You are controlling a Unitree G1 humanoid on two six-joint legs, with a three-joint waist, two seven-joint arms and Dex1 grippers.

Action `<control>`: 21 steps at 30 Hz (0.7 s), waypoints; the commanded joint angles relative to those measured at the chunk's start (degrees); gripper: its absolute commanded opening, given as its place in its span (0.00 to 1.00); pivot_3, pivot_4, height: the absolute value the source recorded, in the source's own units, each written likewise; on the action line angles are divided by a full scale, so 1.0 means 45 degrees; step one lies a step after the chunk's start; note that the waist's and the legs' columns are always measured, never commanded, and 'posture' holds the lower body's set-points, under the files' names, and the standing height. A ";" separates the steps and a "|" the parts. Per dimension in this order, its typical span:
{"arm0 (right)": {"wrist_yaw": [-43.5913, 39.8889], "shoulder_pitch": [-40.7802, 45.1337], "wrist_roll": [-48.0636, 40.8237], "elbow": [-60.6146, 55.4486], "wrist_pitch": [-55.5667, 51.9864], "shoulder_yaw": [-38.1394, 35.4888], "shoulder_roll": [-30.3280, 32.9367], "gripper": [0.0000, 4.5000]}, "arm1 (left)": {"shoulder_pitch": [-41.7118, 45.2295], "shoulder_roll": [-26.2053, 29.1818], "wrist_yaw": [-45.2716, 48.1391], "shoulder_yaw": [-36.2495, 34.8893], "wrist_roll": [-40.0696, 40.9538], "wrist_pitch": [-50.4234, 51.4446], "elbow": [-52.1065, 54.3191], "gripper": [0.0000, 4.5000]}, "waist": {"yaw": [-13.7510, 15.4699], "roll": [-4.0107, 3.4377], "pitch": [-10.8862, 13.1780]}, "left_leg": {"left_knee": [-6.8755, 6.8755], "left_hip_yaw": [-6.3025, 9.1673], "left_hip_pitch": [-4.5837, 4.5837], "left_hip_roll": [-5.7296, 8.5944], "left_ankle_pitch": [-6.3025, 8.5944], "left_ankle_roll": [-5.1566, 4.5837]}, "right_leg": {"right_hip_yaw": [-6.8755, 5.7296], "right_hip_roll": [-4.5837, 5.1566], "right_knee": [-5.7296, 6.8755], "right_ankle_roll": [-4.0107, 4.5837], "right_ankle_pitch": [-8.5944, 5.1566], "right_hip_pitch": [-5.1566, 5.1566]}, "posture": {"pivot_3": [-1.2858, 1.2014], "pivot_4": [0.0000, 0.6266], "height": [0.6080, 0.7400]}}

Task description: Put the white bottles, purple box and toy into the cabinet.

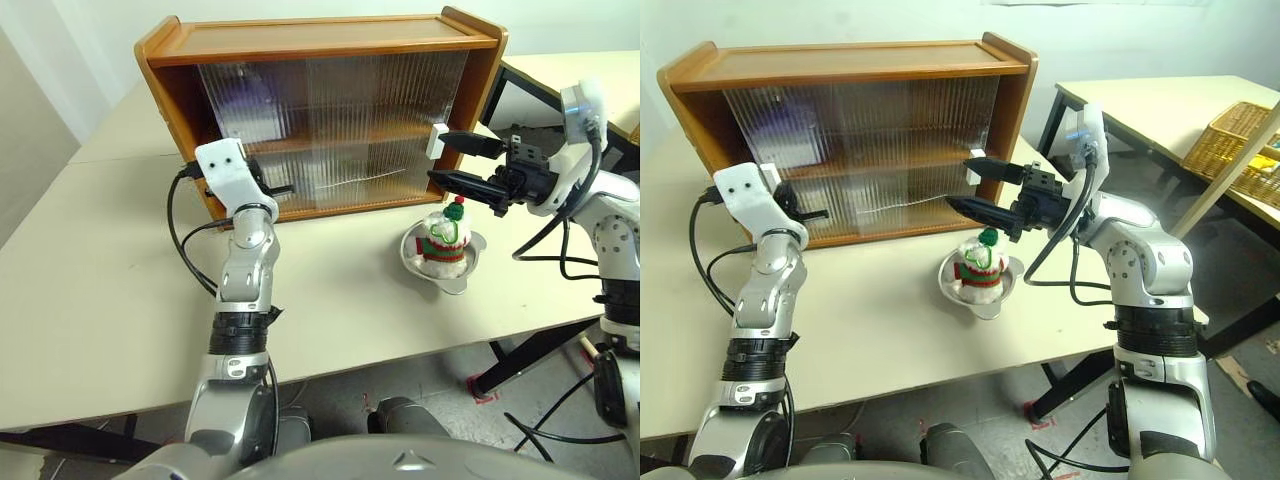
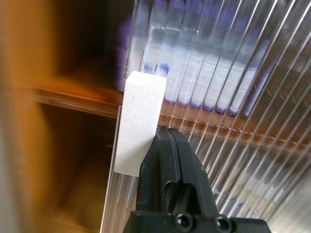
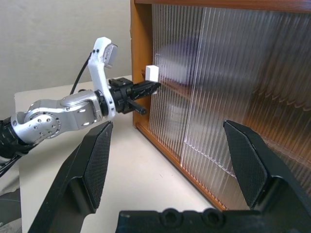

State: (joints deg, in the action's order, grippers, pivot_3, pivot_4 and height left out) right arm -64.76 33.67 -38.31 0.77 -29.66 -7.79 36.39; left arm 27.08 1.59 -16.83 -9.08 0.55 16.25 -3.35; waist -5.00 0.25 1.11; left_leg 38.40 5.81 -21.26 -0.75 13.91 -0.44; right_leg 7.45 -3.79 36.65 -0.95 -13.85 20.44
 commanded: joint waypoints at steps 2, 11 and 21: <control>-0.0042 0.0233 0.0080 0.0118 0.0002 0.0123 -0.0038 1.00 | -0.0040 0.0248 -0.0410 -0.0546 -0.0156 -0.0066 -0.0007 0.01 | 0.0013 0.0002 0.0001 | 0.0000 0.0006 0.0000 0.0004 0.0003 0.0006 | 0.0006 0.0001 0.0000 0.0001 0.0001 0.0000 | 0.48 0.01 1.00; -0.0106 0.0349 0.0126 0.0241 0.0025 0.0152 -0.0093 1.00 | -0.0011 0.0621 -0.1182 -0.1453 -0.0101 -0.0125 -0.0146 0.01 | 0.0030 0.0019 0.0012 | -0.0063 0.0021 0.0029 0.0004 0.0004 0.0014 | 0.0009 -0.0007 0.0000 0.0034 0.0020 0.0014 | 0.48 0.01 1.00; -0.0139 0.0444 0.0190 0.0394 0.0100 0.0197 -0.0161 1.00 | -0.0040 0.0883 -0.0814 -0.1450 0.0118 -0.0179 -0.0077 0.01 | 0.0022 0.0027 0.0017 | -0.0116 0.0046 0.0075 0.0002 0.0001 0.0012 | 0.0031 -0.0043 0.0000 0.0059 0.0034 0.0021 | 0.48 0.00 1.00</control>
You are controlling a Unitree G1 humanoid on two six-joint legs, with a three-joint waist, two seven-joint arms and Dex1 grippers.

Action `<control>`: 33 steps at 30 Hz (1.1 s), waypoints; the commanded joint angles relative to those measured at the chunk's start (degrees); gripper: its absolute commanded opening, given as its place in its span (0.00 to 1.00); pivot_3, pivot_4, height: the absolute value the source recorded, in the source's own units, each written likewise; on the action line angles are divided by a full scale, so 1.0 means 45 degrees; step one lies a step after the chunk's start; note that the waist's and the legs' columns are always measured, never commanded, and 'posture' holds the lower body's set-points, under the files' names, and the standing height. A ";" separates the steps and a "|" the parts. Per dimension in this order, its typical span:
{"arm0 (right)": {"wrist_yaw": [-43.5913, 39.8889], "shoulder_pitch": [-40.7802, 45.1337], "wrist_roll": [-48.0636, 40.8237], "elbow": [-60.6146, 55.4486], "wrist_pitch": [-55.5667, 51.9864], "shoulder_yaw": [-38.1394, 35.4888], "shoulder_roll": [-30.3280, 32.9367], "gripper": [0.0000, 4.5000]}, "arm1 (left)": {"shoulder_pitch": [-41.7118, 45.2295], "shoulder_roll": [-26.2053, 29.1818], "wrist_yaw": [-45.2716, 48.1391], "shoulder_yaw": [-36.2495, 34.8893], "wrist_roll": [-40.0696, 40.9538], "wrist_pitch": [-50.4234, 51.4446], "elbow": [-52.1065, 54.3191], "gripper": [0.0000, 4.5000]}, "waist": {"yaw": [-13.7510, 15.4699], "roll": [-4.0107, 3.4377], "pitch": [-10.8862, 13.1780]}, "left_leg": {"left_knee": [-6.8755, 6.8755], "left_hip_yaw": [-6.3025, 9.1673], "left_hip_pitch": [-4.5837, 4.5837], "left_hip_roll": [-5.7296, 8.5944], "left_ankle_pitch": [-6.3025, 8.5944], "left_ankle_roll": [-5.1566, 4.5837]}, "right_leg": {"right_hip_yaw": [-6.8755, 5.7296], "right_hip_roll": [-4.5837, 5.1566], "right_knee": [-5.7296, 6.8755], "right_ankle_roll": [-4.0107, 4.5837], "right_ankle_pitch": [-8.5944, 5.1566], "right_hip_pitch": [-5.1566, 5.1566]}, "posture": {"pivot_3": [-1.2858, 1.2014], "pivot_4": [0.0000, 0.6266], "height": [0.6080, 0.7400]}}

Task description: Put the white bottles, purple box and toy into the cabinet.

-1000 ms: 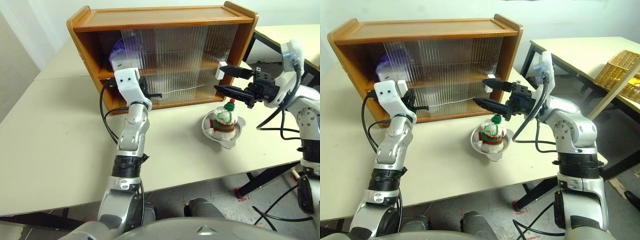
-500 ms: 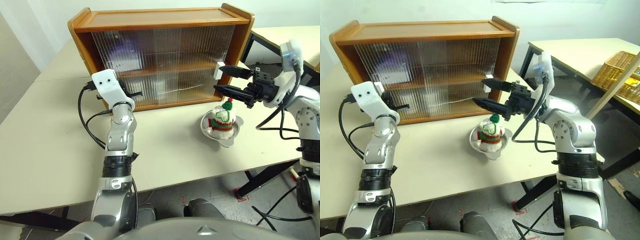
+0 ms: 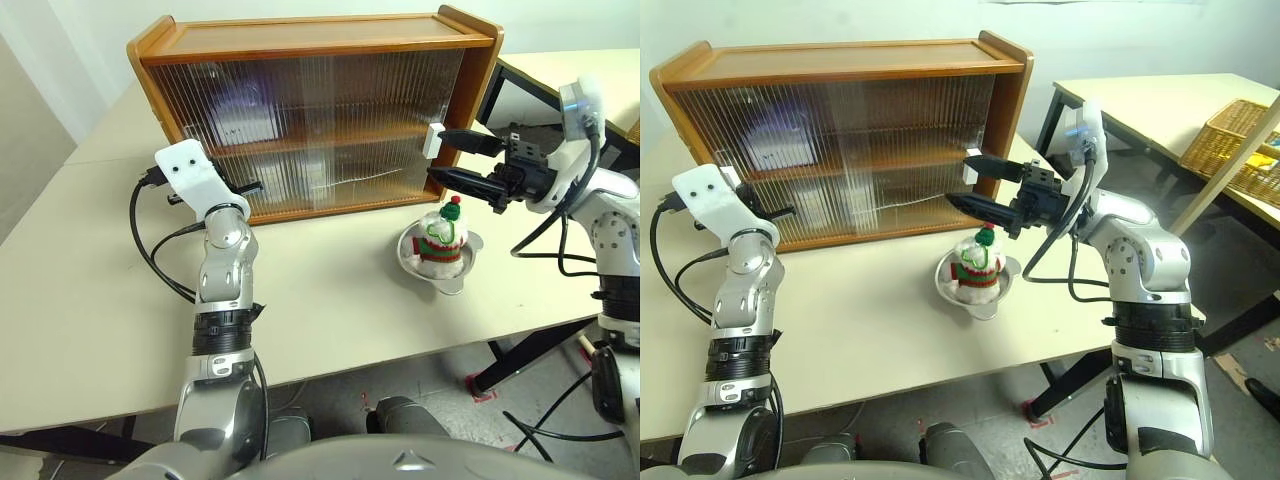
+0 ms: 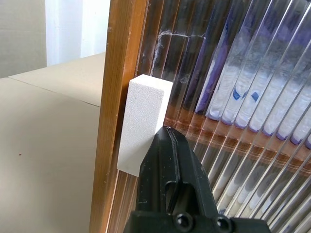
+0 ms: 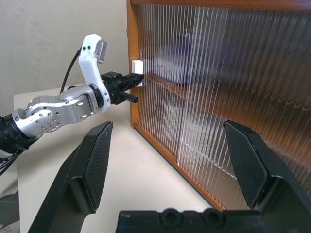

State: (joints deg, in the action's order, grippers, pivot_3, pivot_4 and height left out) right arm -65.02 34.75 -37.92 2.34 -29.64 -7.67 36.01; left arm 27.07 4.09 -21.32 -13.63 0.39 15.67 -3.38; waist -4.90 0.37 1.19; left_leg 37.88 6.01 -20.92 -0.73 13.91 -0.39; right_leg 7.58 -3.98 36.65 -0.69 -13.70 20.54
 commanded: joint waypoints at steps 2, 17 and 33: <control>-0.0085 0.0206 0.0109 0.0046 0.0101 0.0173 -0.0081 1.00 | -0.0095 0.0240 0.0738 -0.0289 0.0494 -0.0164 0.0053 0.01 | 0.0018 0.0001 0.0001 | 0.0000 0.0003 -0.0001 0.0000 0.0000 0.0000 | -0.0001 -0.0002 0.0000 0.0002 0.0001 -0.0001 | 0.48 0.00 1.00; -0.0269 0.0336 0.0246 0.0287 0.0234 0.0230 -0.0144 1.00 | -0.1436 -0.0256 0.2265 0.1069 0.0574 0.1380 0.2935 0.01 | 0.0310 0.0013 0.0000 | 0.0012 -0.0006 -0.0098 0.0005 0.0045 0.0054 | 0.0006 0.0001 -0.0024 0.0051 -0.0069 0.0042 | 0.49 0.01 1.00; -0.0499 0.0588 0.0515 0.0781 0.0435 0.0256 -0.0242 1.00 | -0.1123 0.0566 0.9492 0.3347 0.3800 -0.0849 0.3762 0.91 | 0.0646 0.0017 0.0001 | 0.0044 0.0007 -0.0090 -0.0003 0.0075 0.0058 | 0.0013 0.0003 -0.0017 0.0098 -0.0064 0.0021 | 0.49 0.00 1.00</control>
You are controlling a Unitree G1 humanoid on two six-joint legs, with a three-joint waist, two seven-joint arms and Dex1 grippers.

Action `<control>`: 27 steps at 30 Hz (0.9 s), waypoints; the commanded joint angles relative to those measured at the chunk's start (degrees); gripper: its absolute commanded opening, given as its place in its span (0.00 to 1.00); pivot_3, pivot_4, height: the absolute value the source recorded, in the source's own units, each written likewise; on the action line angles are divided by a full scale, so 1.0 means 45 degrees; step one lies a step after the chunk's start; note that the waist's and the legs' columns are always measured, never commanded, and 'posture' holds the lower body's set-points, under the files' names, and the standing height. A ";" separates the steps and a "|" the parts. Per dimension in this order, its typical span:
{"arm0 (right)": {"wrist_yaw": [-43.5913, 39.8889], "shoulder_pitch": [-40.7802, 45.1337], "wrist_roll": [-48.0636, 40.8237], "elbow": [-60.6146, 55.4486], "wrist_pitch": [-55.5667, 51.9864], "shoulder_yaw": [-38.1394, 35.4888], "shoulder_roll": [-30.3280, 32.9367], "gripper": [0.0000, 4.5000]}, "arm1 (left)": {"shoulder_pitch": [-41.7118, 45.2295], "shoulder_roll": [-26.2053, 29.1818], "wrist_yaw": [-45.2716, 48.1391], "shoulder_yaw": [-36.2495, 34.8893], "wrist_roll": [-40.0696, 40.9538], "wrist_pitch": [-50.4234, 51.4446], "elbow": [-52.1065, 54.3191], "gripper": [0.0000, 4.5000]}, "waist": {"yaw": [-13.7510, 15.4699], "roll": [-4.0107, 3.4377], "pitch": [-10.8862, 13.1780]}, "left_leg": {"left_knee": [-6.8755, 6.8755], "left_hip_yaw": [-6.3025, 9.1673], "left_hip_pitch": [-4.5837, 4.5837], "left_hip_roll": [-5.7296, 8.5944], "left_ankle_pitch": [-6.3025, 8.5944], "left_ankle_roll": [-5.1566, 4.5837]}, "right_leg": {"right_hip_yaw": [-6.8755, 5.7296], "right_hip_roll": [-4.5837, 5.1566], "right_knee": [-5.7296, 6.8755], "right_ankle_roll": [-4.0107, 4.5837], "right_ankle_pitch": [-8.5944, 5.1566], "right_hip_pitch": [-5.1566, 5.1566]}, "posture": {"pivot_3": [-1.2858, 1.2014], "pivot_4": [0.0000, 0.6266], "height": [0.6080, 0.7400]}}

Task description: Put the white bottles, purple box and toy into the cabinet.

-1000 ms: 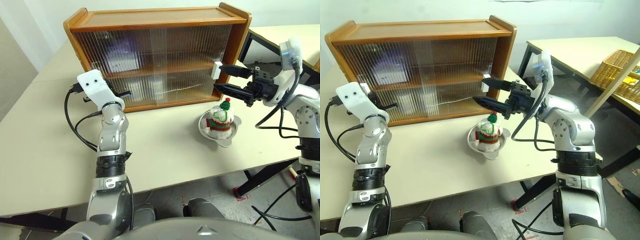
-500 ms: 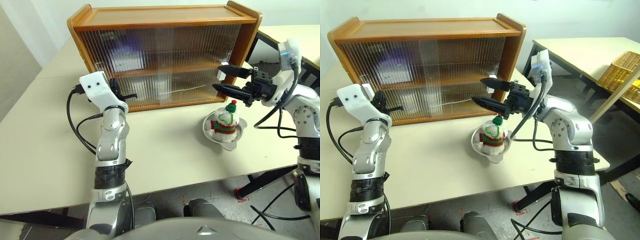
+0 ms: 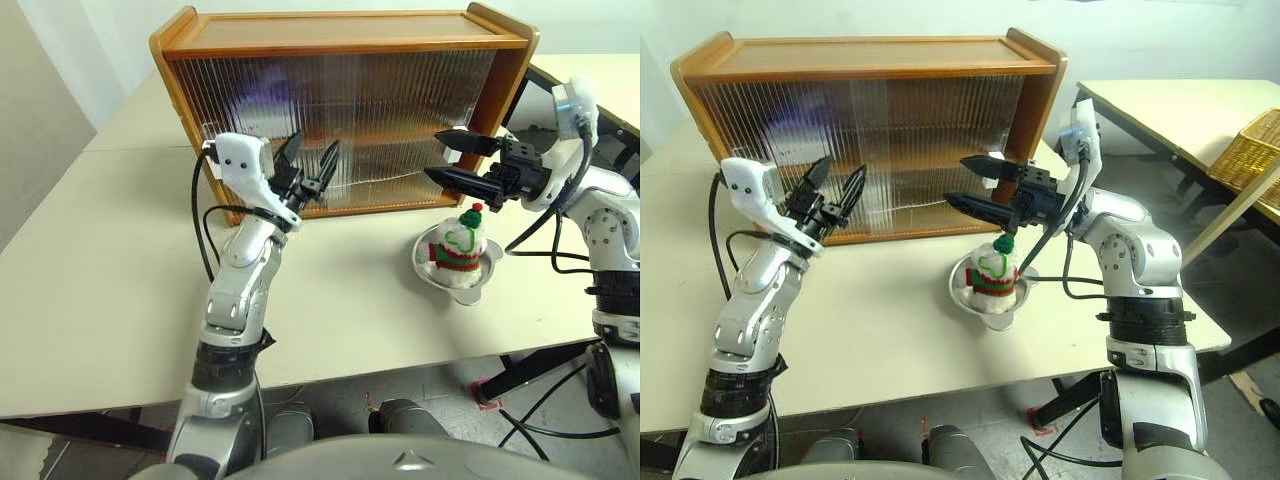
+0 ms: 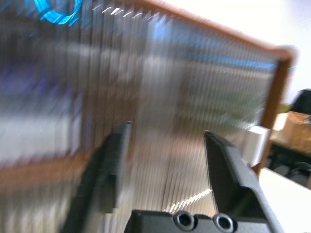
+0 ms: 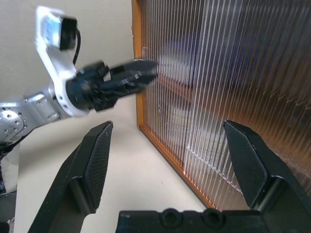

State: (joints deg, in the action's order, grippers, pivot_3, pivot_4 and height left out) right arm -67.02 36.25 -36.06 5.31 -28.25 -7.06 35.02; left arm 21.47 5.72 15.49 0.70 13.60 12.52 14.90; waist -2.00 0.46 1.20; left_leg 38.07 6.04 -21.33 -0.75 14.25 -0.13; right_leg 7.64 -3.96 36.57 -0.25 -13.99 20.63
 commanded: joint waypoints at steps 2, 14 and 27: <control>-0.0048 0.0258 0.0121 0.0123 0.0149 0.0118 -0.0051 1.00 | 0.0114 0.0539 0.2396 0.0237 0.1355 -0.0364 -0.0396 1.00 | -0.0002 -0.0006 -0.0007 | 0.0002 0.0000 0.0004 -0.0004 0.0000 0.0000 | 0.0000 0.0000 0.0001 -0.0004 0.0000 -0.0005 | 0.49 0.00 1.00; 0.0010 0.0124 0.0152 0.0050 0.0188 0.0012 -0.0052 1.00 | -0.0015 0.4304 0.8499 -0.1422 0.5139 0.0702 -0.2161 1.00 | -0.0049 -0.0032 -0.0023 | -0.0013 0.0020 -0.0004 -0.0087 0.0001 0.0001 | -0.0030 -0.0014 0.0018 0.0037 0.0033 0.0037 | 0.48 0.00 1.00; 0.2098 -0.0837 0.1171 0.1829 0.2071 -0.1094 -0.0326 1.00 | -0.2465 0.6397 1.0625 -0.4164 0.7672 0.1939 -0.1592 1.00 | -0.0071 -0.0079 -0.0063 | -0.0034 0.0246 -0.0111 -0.0208 0.0003 0.0016 | -0.0027 -0.0004 0.0020 0.0152 0.0086 0.0182 | 0.49 0.00 1.00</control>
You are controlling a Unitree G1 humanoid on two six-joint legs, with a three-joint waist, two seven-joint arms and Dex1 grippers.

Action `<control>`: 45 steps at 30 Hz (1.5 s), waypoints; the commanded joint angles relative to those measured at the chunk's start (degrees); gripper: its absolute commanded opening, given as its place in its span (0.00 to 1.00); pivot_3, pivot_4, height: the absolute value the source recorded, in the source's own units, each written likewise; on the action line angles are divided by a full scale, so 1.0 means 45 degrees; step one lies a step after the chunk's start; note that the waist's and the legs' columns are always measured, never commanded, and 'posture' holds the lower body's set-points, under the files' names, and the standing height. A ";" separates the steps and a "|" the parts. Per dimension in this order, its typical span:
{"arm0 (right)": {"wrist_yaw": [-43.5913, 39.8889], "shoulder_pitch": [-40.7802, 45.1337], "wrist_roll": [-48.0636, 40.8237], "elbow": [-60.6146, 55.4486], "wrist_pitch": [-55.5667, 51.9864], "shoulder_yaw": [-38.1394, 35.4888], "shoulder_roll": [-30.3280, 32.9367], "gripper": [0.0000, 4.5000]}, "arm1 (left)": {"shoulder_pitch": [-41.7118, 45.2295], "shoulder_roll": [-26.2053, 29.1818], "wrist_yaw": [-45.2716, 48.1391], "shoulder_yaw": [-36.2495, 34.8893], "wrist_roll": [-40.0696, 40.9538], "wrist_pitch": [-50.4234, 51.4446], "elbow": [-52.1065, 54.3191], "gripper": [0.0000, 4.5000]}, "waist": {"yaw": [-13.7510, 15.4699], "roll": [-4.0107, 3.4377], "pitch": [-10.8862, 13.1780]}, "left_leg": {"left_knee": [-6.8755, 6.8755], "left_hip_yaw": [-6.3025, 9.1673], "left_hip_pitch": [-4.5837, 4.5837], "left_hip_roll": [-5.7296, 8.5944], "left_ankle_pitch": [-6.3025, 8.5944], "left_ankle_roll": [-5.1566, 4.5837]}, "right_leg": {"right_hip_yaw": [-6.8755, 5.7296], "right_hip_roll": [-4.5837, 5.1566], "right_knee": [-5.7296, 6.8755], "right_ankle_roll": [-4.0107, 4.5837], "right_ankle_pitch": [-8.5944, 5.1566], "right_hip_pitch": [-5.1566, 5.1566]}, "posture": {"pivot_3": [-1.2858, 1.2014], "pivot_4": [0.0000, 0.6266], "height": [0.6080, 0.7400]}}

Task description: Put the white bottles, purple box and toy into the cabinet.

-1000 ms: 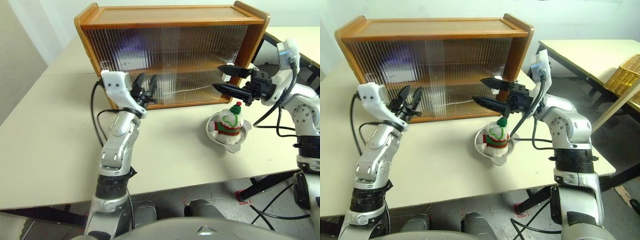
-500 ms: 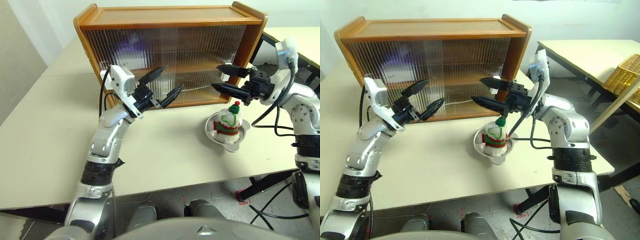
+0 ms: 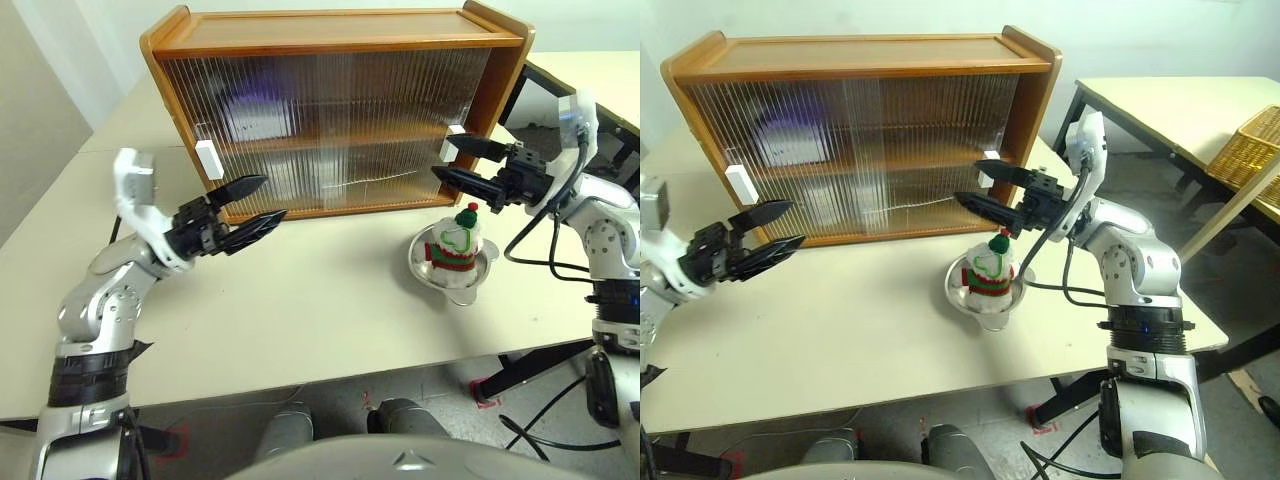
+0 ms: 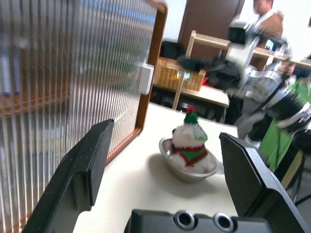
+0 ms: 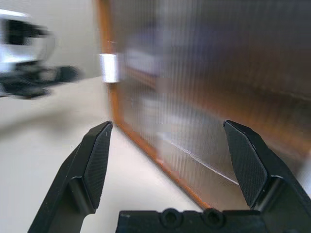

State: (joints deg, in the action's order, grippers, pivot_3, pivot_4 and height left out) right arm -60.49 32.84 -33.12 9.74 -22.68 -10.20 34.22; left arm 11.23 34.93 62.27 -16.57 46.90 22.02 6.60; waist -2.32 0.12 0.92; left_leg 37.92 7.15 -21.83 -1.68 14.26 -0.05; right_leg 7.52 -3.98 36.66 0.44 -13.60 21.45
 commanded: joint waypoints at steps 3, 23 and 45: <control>0.0971 0.0021 0.0995 0.1640 0.1702 -0.0368 -0.0242 1.00 | -0.0209 -0.0297 0.0229 -0.0436 0.0419 -0.0257 0.0335 1.00 | 0.0002 -0.0019 -0.0012 | -0.0001 0.0018 -0.0006 -0.0053 -0.0002 -0.0004 | 0.0011 -0.0007 0.0002 0.0013 0.0008 0.0004 | 0.49 0.00 1.00; 0.3109 0.2318 0.3538 0.5947 0.3969 0.0409 -0.1696 0.01 | -0.0181 -0.0449 0.0008 -0.0735 0.0882 -0.0176 0.0522 1.00 | 0.0011 -0.0071 -0.0031 | -0.0031 0.0054 -0.0004 -0.0164 -0.0010 -0.0014 | -0.0037 -0.0116 0.0073 0.0015 -0.0001 0.0057 | 0.50 0.01 1.00; 0.3480 0.1980 0.3695 0.4882 0.3003 0.0256 -0.1267 0.01 | 0.0017 -0.0600 -0.0107 -0.0581 0.0817 -0.0321 0.0483 1.00 | 0.0021 -0.0072 -0.0030 | -0.0042 0.0059 -0.0017 -0.0158 -0.0009 -0.0009 | -0.0024 -0.0110 0.0118 0.0071 -0.0008 0.0105 | 0.50 0.01 1.00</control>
State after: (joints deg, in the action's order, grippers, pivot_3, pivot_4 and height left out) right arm -44.64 42.13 -16.09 32.68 -8.43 -8.58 28.02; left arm 10.68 32.43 61.84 -19.35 50.76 20.95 8.31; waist -2.23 -0.21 0.79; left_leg 37.73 7.42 -21.90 -2.40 14.22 -0.09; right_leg 7.41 -4.47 37.19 0.76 -13.65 21.93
